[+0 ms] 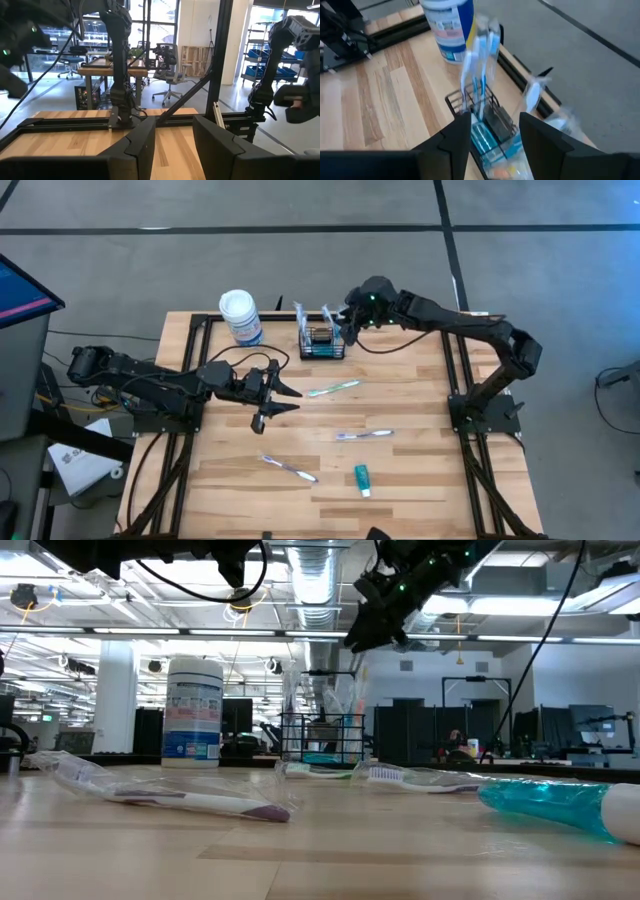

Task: Pick & Place toothbrushing station
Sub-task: Put the right purple toothbrush into the black wire organizer

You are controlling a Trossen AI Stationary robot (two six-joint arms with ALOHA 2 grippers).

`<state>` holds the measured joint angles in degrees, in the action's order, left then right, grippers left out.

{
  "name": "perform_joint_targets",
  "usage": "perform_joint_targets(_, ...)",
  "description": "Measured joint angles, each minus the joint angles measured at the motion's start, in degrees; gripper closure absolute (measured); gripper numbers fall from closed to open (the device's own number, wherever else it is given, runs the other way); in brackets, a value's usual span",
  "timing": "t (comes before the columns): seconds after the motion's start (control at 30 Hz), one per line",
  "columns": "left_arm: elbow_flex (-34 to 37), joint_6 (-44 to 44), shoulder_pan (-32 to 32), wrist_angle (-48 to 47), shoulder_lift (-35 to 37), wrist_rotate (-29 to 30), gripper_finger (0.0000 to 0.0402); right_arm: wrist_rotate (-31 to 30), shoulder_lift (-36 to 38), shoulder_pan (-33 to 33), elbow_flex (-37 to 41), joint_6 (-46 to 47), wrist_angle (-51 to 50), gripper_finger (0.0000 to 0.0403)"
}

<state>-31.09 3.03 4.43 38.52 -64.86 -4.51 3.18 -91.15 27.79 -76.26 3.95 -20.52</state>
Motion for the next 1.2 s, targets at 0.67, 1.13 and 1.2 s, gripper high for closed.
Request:
perform_joint_targets(0.67, 0.0, 0.02, 0.02, -0.07, -0.01, 0.0, 0.0274, -0.02, 0.02, -8.56, -4.14, -2.43, -21.69, 0.027)
perform_joint_targets(1.13, 0.0, 0.02, 0.02, -0.09, 0.0, 0.0, 0.0274, -0.03, 0.01, -20.52, -4.14, 0.08, -30.52, 0.0276)
perform_joint_targets(1.2, 0.0, 0.02, 0.01, -0.1, -0.01, 0.0, 0.0274, -0.1, 0.0, -22.5, -4.12, 0.17, -31.34, 0.0279)
